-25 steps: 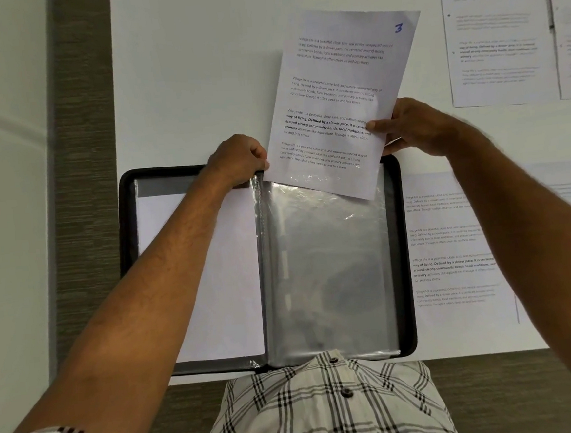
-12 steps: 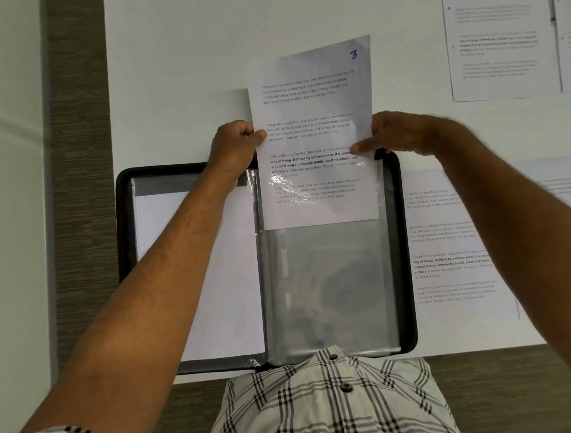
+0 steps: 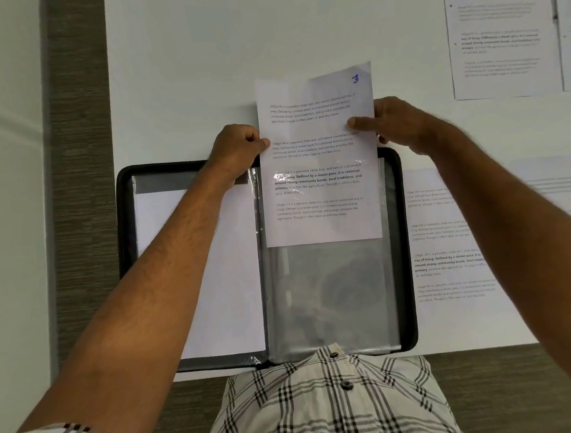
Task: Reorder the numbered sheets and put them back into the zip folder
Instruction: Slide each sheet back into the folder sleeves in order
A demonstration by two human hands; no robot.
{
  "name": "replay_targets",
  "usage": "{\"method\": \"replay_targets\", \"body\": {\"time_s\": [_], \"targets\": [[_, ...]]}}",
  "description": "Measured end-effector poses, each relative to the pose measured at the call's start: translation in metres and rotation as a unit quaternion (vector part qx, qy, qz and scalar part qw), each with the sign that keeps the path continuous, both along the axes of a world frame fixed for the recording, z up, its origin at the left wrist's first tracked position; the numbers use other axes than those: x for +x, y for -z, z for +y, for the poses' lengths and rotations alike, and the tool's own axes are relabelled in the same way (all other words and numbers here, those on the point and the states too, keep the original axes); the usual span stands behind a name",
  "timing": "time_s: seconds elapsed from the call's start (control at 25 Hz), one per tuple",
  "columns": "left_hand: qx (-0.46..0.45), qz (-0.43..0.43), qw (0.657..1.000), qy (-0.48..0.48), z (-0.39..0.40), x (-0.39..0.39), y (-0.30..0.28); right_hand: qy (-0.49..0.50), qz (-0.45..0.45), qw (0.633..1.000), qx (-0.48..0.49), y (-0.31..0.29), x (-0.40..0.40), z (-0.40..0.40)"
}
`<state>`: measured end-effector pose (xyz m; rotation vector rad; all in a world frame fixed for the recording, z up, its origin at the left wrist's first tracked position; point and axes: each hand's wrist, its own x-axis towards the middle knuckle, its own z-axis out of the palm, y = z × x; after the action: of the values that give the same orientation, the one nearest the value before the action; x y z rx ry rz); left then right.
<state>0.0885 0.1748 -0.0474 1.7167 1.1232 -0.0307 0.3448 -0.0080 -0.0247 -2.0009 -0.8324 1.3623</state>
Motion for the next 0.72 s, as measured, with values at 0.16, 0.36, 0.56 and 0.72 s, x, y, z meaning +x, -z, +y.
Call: {"method": "replay_targets", "body": {"time_s": [0.16,0.36,0.56,0.72], "targets": [[-0.027,-0.015,0.999,-0.018,0.0031,0.0016,0.0008,-0.024,0.008,0.999,-0.027,0.0023,0.0016,-0.0042],[-0.043,-0.043,0.995,-0.077,0.0021,0.0043,0.0031,-0.099,0.017,0.992,-0.073,-0.0016,-0.0015,-0.0070],[-0.014,0.000,1.000,0.006,0.0045,-0.0021,0.0035,-0.036,-0.008,0.998,-0.051,-0.0024,-0.0030,-0.0012],[-0.010,0.022,0.999,0.044,0.0039,-0.0032,0.0021,-0.016,-0.031,0.999,-0.006,-0.0021,-0.0014,0.0008]]}}
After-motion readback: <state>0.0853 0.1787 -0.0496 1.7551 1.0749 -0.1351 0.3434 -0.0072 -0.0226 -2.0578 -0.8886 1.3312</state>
